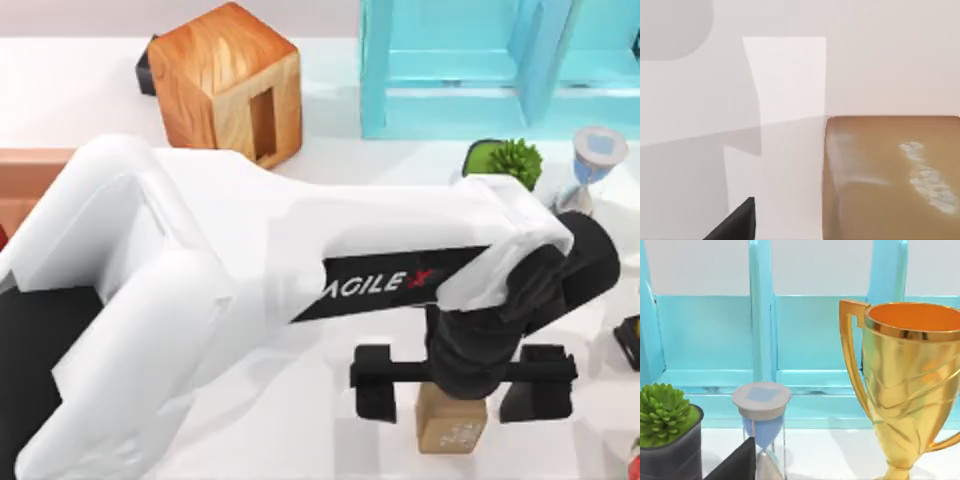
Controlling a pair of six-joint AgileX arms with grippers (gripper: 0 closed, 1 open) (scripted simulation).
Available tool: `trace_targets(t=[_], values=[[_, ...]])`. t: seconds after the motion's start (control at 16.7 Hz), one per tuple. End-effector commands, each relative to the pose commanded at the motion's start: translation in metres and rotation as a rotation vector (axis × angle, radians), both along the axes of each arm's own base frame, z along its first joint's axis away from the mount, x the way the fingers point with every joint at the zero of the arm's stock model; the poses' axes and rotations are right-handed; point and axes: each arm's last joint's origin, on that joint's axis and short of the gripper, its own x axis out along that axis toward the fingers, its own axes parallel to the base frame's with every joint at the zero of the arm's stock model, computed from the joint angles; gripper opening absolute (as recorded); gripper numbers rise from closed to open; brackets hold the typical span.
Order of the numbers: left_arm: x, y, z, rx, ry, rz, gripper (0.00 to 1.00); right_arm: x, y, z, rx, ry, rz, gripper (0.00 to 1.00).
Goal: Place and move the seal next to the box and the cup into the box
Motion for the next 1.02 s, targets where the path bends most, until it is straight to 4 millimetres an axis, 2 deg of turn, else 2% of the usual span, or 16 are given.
trace_targets(t=[0.24, 1.02], values=[[-0.0003, 0.0003, -0.0024, 0.001, 0.001, 0.000, 1.00, 0.0000, 0.0000, 0.0000, 0.000, 0.000, 0.000, 1.00], [-0.0003, 0.0003, -0.0024, 0.001, 0.001, 0.000, 0.02, 0.0000, 0.0000, 0.0000, 0.000, 0.000, 0.000, 1.00]])
